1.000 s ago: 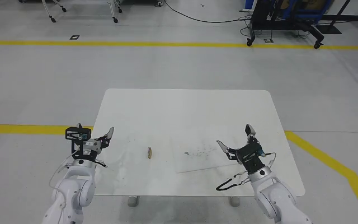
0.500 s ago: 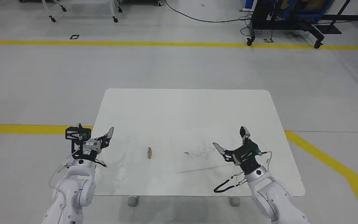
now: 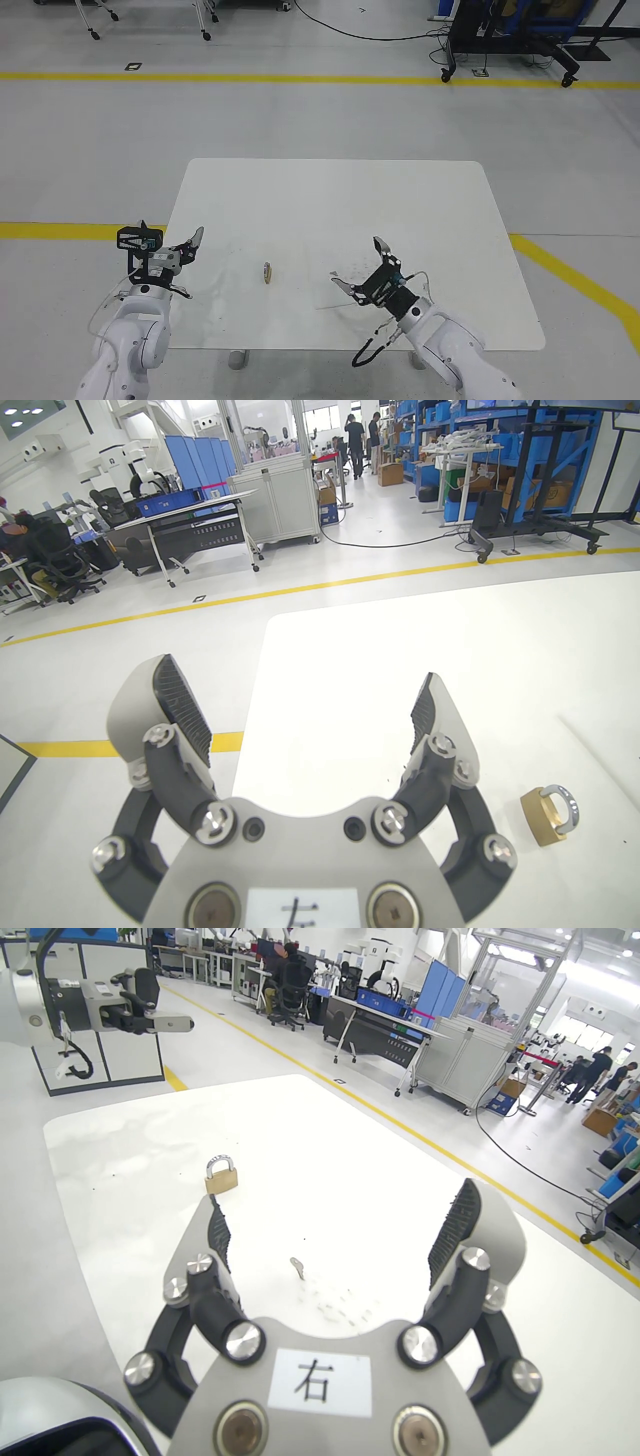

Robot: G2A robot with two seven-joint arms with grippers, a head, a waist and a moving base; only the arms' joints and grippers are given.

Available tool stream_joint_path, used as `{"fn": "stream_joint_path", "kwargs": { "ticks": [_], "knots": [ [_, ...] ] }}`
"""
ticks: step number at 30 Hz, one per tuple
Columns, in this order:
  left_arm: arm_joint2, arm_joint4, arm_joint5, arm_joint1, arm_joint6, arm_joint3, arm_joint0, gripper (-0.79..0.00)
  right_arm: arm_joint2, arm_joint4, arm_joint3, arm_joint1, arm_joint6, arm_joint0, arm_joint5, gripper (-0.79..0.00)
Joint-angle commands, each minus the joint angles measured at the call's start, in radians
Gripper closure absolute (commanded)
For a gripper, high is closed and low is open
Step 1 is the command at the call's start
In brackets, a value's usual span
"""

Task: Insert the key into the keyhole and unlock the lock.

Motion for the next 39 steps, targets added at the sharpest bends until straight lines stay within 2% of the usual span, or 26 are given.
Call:
{"fn": "stream_joint_path", "kwargs": {
  "ticks": [1, 7, 10, 15, 18, 24, 26, 28, 29, 32, 36, 39],
  "knots": [
    [0.0, 0.0, 0.0, 0.0, 0.0, 0.0, 0.0, -0.785, 0.001, 0.001, 0.0, 0.0, 0.0, 0.0, 0.001, -0.785],
    [0.0, 0.0, 0.0, 0.0, 0.0, 0.0, 0.0, -0.785, 0.001, 0.001, 0.0, 0.0, 0.0, 0.0, 0.001, -0.785],
    [0.0, 0.0, 0.0, 0.0, 0.0, 0.0, 0.0, -0.785, -0.026, -0.04, 0.039, -0.002, 0.078, 0.042, -0.028, -0.785],
    [0.0, 0.0, 0.0, 0.0, 0.0, 0.0, 0.0, -0.785, -0.058, 0.103, 0.213, -0.008, 0.149, 0.2, -0.266, -0.785],
    [0.0, 0.0, 0.0, 0.0, 0.0, 0.0, 0.0, -0.785, -0.092, 0.071, 0.297, -0.014, 0.277, 0.291, -0.301, -0.785],
    [0.0, 0.0, 0.0, 0.0, 0.0, 0.0, 0.0, -0.785, -0.136, 0.123, 0.375, -0.019, 0.352, 0.387, -0.469, -0.767],
    [0.0, 0.0, 0.0, 0.0, 0.0, 0.0, 0.0, -0.785, -0.143, 0.137, 0.404, -0.018, 0.379, 0.412, -0.518, -0.631],
    [0.0, 0.0, 0.0, 0.0, 0.0, 0.0, 0.0, -0.785, -0.146, 0.158, 0.442, -0.022, 0.433, 0.437, -0.49, -0.502],
    [0.0, 0.0, 0.0, 0.0, 0.0, 0.0, 0.0, -0.785, -0.156, 0.175, 0.446, -0.026, 0.454, 0.448, -0.482, -0.382],
    [0.0, 0.0, 0.0, 0.0, 0.0, 0.0, 0.0, -0.785, -0.172, 0.198, 0.464, -0.031, 0.491, 0.476, -0.477, -0.271],
    [0.0, 0.0, 0.0, 0.0, 0.0, 0.0, 0.0, -0.785, -0.189, 0.214, 0.475, -0.036, 0.535, 0.5, -0.463, -0.185],
    [0.0, 0.0, 0.0, 0.0, 0.0, 0.0, 0.0, -0.785, -0.2, 0.221, 0.478, -0.038, 0.558, 0.512, -0.459, -0.022]
  ]
}}
